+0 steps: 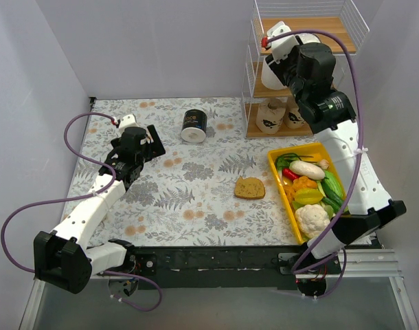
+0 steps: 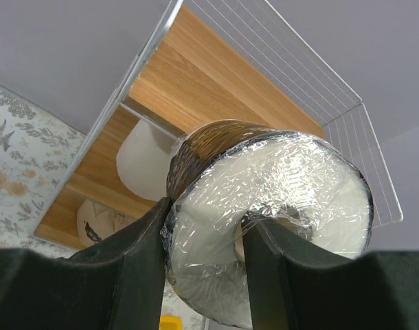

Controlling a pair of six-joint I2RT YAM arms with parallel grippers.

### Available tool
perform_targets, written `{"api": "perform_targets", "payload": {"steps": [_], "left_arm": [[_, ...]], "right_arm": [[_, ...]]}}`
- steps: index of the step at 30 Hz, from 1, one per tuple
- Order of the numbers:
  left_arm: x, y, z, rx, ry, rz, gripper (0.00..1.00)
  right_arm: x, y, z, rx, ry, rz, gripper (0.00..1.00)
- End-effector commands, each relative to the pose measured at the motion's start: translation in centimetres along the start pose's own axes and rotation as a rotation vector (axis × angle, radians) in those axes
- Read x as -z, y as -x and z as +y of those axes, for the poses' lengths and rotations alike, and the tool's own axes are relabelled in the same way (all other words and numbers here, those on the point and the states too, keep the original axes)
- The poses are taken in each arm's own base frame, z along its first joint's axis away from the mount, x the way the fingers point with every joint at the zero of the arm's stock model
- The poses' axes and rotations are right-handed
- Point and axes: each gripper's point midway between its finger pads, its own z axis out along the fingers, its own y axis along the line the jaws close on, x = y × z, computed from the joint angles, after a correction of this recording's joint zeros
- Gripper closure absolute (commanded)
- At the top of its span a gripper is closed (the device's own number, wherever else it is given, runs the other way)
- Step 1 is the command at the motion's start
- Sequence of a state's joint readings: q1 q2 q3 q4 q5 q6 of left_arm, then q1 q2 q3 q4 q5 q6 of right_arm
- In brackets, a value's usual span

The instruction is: Place and organize the paper towels onto the shelf

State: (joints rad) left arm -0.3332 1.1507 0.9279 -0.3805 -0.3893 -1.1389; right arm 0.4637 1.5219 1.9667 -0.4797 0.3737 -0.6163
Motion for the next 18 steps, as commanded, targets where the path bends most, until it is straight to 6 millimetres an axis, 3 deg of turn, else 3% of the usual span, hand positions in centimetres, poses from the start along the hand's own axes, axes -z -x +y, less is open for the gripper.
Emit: {"api": "perform_targets", "payload": {"steps": [1,18], "left_arm": [[0.2,0.5,-0.4,0.005,-0.019,-0.018,0.02],[0.5,0.7,-0.6,0.011,-0.035,-0.021,0.02]], "right_arm": [[0.1,4.7,-4.8,-0.031,-0.117,-0.184,0.56],[-3.7,6.7,-5.6,-0.033,-0.122,-0.284,0.54]]}}
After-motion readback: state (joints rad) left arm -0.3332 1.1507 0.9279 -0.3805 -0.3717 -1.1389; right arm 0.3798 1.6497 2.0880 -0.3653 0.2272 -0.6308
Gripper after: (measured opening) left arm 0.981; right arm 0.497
